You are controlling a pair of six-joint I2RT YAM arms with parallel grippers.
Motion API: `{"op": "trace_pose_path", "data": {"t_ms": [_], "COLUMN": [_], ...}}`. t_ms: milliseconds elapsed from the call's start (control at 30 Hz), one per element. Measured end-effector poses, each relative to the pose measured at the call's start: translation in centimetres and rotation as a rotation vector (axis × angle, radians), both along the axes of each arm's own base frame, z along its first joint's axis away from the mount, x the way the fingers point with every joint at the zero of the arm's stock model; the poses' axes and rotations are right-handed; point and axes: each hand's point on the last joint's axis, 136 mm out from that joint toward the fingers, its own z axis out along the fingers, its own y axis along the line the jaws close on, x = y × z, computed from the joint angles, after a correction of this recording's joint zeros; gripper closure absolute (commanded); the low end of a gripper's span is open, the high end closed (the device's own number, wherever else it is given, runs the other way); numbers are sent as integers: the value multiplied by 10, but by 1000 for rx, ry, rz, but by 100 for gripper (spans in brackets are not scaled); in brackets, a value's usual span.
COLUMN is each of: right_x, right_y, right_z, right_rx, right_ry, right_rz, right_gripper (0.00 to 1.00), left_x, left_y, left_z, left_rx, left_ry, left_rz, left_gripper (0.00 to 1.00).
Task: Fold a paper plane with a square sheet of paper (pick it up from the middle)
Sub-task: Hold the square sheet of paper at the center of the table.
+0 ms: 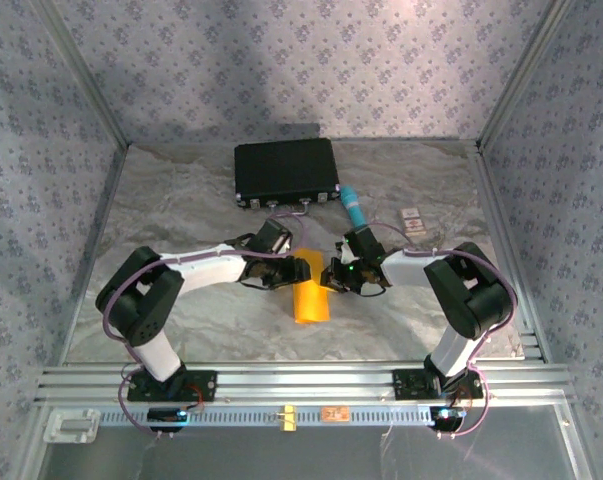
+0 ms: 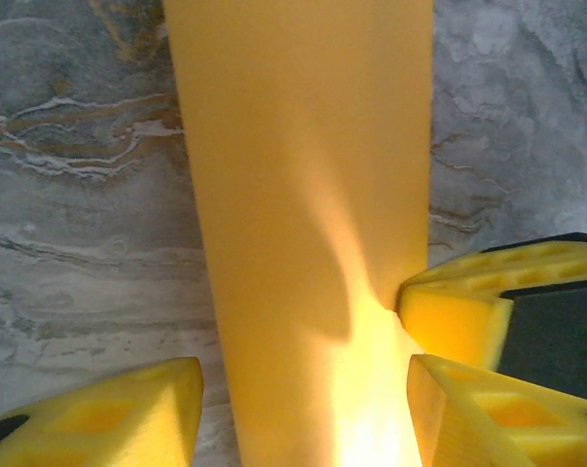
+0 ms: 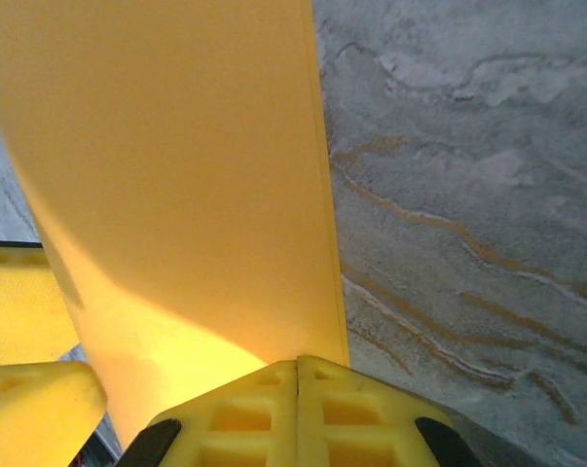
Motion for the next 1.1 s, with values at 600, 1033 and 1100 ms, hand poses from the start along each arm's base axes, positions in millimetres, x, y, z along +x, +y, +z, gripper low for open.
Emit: {"op": "trace_pose_path", "data": {"t_ms": [600,1033,1100], "right_x": [1,28,24], "right_y": [-1,-68,-79], "right_z": [3,84,77], "right_rx": [-3,-58,-79], "right_ry": [-16,-301,-291], "right_rz": [6,-211,-236], "right_gripper": [86,78,78], "left_x": [-1,-1,-1], "left_y": [4,6,6], "left_z": [-14,-15,-16], "left_rx": [39,66,68], "left_ry": [18,6,7], "left_rz": [1,-4,-4], "left_gripper": [56,57,57]}}
